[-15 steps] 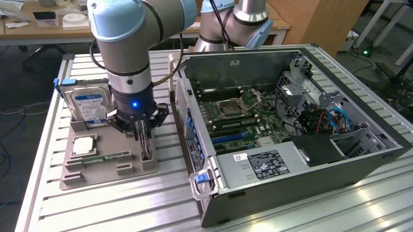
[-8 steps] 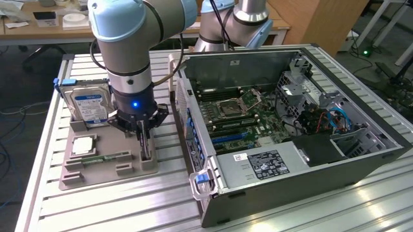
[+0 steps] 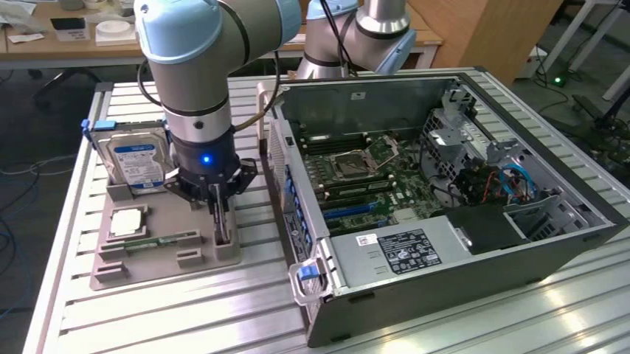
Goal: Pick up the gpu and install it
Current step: 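Pick up the gpu and move the gpu toward the slot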
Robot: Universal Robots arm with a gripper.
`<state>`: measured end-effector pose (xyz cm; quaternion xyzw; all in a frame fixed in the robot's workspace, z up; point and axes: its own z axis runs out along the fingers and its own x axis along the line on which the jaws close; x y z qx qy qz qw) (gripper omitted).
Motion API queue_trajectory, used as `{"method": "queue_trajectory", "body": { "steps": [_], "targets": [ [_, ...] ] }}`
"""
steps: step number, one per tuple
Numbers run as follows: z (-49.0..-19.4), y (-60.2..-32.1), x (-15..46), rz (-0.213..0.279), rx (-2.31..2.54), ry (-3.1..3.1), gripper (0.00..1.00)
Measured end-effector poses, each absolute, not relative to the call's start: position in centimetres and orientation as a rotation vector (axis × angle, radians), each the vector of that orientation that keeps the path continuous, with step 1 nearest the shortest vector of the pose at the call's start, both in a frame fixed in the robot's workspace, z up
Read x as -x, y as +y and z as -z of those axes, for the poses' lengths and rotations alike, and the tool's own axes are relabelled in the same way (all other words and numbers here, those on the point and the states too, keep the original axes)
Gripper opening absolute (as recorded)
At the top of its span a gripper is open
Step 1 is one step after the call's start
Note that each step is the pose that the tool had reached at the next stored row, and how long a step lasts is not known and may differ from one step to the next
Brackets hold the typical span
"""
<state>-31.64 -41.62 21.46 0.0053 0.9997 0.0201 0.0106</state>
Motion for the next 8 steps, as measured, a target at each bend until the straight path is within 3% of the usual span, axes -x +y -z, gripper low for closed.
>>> {"method": "queue_trajectory", "body": {
  "steps": [8],
  "targets": [
    [-22.9, -41.6, 31.6, -0.063, -0.016, 3.12, 0.27]
  ]
}}
